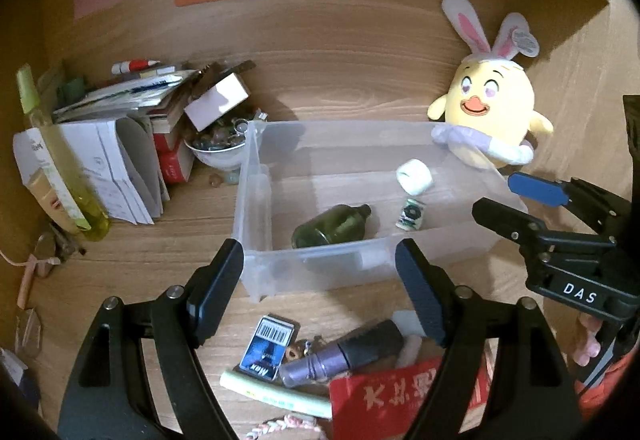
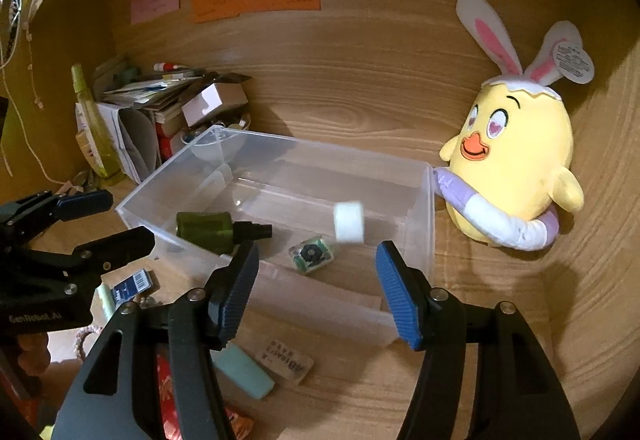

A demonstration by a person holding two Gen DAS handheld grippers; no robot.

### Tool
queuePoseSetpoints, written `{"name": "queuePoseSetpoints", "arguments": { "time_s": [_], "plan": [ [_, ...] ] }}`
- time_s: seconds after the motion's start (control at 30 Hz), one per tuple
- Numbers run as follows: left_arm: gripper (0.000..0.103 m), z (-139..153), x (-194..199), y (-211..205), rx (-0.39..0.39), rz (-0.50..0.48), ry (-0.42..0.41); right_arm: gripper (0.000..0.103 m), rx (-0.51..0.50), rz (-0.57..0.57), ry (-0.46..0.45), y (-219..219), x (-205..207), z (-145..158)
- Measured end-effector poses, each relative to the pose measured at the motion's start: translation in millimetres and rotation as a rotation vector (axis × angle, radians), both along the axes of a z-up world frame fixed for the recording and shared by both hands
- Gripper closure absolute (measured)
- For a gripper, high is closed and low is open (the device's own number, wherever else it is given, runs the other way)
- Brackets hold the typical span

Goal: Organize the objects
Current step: 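Carry the green bottle and tape roll into the clear box and release both, then move both tools back toward the blue card box and eraser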

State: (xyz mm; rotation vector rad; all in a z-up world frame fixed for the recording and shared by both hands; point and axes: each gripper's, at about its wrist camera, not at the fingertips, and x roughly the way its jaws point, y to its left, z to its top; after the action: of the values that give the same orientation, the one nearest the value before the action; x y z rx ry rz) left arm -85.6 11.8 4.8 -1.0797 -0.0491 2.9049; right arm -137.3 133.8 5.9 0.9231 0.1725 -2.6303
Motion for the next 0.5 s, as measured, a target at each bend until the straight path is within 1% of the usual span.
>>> {"name": "queuePoseSetpoints", "arguments": {
  "time_s": [0.1,0.17,0.23,0.3,0.4,0.5],
  "plan": [
    [0.024,3.1,10.5,-1.9,-0.014,0.001,0.002,0.037,-0.005,0.001,0.005,1.4,11.8,0.0],
    [0.022,5.0,16.7,-4.8,-0.020,0.001,-0.005,0.036,-0.002,0.005,0.006,1.8,18.8,-0.6],
    [0.017,6.3,21.0,-8.9,-0.009,0.001,-0.011,0.036,0.005,0.009,0.007,1.6,25.1,-1.1],
    [0.015,7.0,26.3,-16.8,0.020,0.006,-0.015,0.034,0.011,0.015,0.007,0.8,30.1,-1.9],
    [0.015,5.4,33.5,-28.0,0.033,0.027,-0.019,0.031,0.011,0.027,-0.002,-0.2,36.8,-5.2],
    [0.015,1.2,40.7,-38.4,0.034,0.048,-0.028,0.030,0.017,0.038,-0.016,-2.3,41.9,-11.3]
  ]
}}
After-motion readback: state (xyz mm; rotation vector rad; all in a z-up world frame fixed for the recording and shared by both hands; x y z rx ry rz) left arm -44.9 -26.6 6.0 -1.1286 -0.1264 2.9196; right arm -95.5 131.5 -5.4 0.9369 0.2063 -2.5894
